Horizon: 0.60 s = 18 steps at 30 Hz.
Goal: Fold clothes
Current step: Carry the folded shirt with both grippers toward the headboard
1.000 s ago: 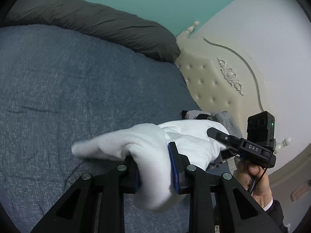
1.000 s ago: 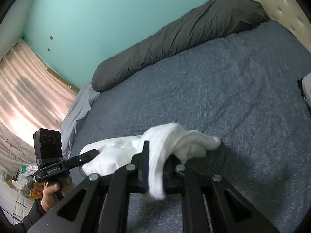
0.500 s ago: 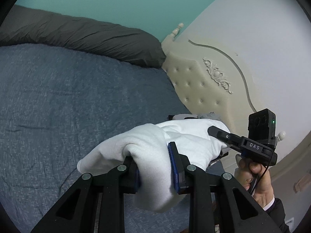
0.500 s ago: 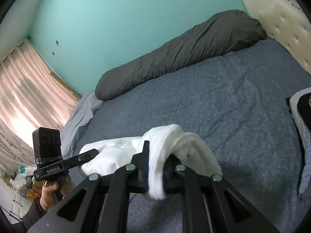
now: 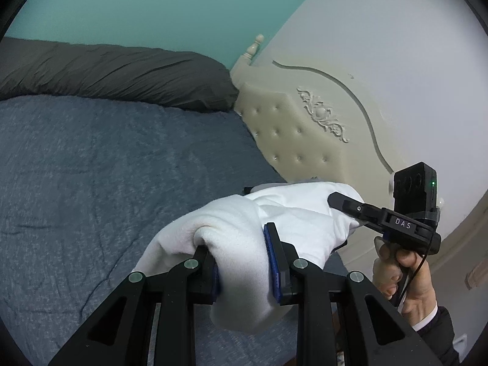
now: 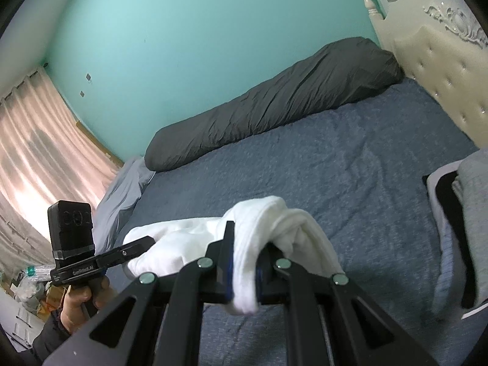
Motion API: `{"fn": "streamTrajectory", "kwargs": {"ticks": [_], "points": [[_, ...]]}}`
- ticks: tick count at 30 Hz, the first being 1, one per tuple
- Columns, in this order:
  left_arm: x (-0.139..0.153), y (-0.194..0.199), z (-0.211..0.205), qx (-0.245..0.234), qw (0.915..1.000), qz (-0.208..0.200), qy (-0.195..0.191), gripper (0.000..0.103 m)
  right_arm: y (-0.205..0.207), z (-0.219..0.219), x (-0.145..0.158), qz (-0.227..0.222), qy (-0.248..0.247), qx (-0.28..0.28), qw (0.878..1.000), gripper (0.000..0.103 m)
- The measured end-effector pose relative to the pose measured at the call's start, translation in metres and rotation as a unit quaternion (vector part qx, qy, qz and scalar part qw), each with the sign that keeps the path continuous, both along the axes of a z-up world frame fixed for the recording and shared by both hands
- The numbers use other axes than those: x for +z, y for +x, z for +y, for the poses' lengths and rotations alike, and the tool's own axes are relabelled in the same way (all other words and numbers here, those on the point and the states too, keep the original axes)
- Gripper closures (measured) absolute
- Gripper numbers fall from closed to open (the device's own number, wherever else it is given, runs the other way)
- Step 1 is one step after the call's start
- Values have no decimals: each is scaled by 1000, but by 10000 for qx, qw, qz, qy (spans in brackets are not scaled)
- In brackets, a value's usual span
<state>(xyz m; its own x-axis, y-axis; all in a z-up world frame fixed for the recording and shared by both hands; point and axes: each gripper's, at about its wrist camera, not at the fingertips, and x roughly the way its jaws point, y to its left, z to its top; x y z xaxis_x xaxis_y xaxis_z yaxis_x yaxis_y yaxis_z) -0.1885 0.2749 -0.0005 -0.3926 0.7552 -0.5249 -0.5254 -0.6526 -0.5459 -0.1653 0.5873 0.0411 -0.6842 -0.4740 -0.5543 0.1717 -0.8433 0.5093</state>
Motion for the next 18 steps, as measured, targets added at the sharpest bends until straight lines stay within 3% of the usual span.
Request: {"fn": "streamTrajectory", "kwargs": {"ticks": [18], "points": [[44, -19, 90, -286, 9992, 252, -91, 76, -6, 83, 38, 181, 167, -325, 9992, 94]]}}
